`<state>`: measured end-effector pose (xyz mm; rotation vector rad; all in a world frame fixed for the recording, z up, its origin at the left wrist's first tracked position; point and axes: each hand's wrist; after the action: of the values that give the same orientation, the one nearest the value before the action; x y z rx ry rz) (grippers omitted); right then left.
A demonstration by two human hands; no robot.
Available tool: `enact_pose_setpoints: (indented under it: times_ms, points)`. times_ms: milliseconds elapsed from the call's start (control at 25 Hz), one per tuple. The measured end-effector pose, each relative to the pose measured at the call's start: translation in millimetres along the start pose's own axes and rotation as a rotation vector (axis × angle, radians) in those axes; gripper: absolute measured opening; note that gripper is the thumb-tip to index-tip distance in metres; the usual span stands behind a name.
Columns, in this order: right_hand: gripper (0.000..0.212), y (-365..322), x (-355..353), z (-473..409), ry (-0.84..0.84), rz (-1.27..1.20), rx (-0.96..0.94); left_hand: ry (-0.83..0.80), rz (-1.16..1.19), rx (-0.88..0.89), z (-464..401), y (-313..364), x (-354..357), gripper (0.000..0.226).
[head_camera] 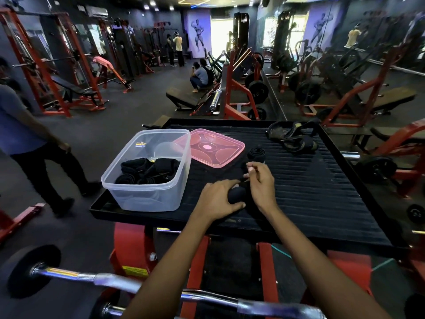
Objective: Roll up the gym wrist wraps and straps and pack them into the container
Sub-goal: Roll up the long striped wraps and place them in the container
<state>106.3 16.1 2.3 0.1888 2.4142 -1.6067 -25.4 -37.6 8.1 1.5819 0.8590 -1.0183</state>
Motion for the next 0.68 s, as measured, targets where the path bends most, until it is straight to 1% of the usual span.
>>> enact_pose_setpoints:
  times_ms: [80, 120, 200, 240, 280, 320, 440, 480, 520, 560, 680]
  points:
    - [0.021, -2, -3, 1, 0.097, 0.052, -0.043, 0.010, 0.123, -0.056, 1, -1, 1, 0.062]
    - [0.024, -3, -5, 1, 0.144, 0.056, -0.034, 0.016, 0.213, -0.073, 1, -2, 0, 0.058]
    - [0.035, -4, -8, -4, 0.210, 0.005, 0.061, 0.031, 0.409, -0.090, 1, -3, 1, 0.044]
    - [0.041, -5, -9, -7, 0.217, -0.029, 0.122, 0.044, 0.463, -0.092, 0, -5, 2, 0.034]
    - [0.049, -7, -10, -12, 0.205, -0.046, 0.178, 0.067, 0.487, -0.101, -2, -7, 4, 0.028]
    - [0.059, -9, -11, -18, 0.171, -0.042, 0.226, 0.085, 0.492, -0.124, -4, -9, 5, 0.028]
    - [0.095, -10, -16, -44, 0.016, 0.070, 0.315, 0.116, 0.553, -0.173, -6, -7, 6, 0.040]
    - [0.102, -7, -18, -52, -0.038, 0.116, 0.330, 0.138, 0.596, -0.169, -5, -6, 5, 0.044]
    - [0.104, -4, -20, -59, -0.087, 0.156, 0.340, 0.166, 0.640, -0.155, -4, -5, 4, 0.047]
    - [0.100, 0, -21, -64, -0.129, 0.186, 0.348, 0.192, 0.667, -0.150, -3, -3, 2, 0.049]
    - [0.081, 3, -24, -64, -0.173, 0.207, 0.334, 0.193, 0.639, -0.216, -4, -4, -1, 0.053]
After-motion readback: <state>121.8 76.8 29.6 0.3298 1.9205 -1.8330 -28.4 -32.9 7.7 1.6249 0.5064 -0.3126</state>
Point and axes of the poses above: each hand's wrist, its own z-axis away from the middle knuckle, its own x-axis out of the palm, y = z × x, and after that the axes turned 9 degrees about -y, right-handed
